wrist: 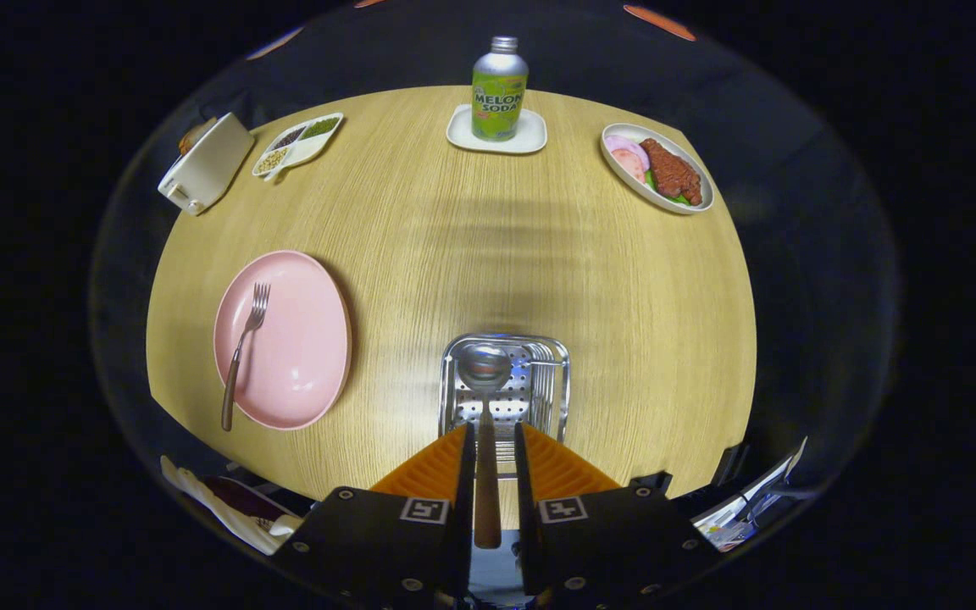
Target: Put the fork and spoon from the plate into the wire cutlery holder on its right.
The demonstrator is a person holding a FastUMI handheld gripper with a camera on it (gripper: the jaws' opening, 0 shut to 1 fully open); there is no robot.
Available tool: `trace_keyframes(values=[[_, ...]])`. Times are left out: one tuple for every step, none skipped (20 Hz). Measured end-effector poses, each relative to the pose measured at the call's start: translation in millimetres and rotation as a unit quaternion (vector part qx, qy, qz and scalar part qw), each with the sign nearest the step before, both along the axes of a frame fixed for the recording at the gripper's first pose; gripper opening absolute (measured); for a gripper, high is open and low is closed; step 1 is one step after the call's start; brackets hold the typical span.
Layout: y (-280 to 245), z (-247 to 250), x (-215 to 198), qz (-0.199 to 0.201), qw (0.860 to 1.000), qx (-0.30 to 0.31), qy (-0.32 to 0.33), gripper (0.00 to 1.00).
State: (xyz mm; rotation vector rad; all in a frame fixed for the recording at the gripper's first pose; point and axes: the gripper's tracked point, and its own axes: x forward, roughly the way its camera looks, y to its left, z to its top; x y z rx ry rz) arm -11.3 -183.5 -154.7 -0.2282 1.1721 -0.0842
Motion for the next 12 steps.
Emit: trace_keyframes(values=[[1.0,7.0,1.0,-0.005,1.0,0.006,-0.015,0.33],[1.8,15.4,2.7,-0.01,0.999,0.012,-0.034,0.42],[2.6,23.1,2.3,-0.014,0.998,0.016,-0.052,0.49],[2.6,30.4,3.3,-0.019,0.997,0.014,-0.069,0.66],[2.2,37.4,4.5,-0.023,0.996,0.011,-0.089,0.75],[3.8,42.7,7.6,-0.024,0.994,0.012,-0.107,0.91],[11.2,49.6,7.7,-0.024,0.991,0.017,-0.129,0.99],[18.9,55.1,10.7,-0.025,0.988,0.022,-0.152,1.0],[25.0,59.0,13.1,-0.023,0.984,0.024,-0.173,1.0],[33.7,63.9,15.1,-0.02,0.98,0.026,-0.195,1.0],[43.8,67.5,17.6,-0.017,0.976,0.032,-0.216,1.0],[55.9,70.6,20.8,-0.015,0.97,0.041,-0.238,1.0]])
